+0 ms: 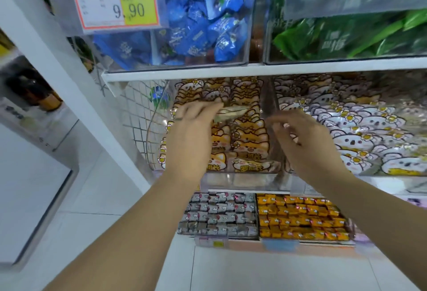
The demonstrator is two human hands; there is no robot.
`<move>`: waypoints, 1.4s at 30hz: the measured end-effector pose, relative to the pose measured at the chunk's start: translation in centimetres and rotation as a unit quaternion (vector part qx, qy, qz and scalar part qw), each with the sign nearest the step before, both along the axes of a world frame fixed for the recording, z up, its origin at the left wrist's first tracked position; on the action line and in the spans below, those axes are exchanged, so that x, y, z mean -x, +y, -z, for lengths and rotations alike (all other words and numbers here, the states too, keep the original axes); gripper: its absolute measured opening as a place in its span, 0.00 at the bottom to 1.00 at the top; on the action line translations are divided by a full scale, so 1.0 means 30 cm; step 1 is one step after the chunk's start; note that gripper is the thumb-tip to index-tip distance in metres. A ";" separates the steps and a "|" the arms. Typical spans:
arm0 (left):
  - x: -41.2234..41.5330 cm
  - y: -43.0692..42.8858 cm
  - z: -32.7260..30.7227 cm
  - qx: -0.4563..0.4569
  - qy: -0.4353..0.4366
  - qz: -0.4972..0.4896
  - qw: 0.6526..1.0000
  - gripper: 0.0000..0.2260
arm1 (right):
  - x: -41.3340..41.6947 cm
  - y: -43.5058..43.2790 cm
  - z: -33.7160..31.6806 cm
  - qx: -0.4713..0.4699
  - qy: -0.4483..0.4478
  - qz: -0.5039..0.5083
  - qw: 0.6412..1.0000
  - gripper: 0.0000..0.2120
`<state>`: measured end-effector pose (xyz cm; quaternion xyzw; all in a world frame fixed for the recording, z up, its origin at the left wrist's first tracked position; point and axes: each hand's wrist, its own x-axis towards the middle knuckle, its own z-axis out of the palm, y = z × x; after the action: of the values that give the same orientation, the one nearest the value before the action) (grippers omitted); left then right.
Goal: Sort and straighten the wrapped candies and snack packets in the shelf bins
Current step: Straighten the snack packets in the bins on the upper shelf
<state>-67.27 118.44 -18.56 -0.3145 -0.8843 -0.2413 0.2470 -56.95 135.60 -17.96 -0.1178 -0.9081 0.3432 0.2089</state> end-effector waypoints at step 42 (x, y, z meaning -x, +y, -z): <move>-0.197 0.438 0.019 0.227 -0.206 0.039 0.951 0.15 | -0.162 0.332 -0.049 0.120 0.069 0.043 0.989 0.09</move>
<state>-61.36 131.58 -19.13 -0.3398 -0.9344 -0.1032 -0.0282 -52.10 145.57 -16.49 -0.1569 -0.8380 0.4477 0.2695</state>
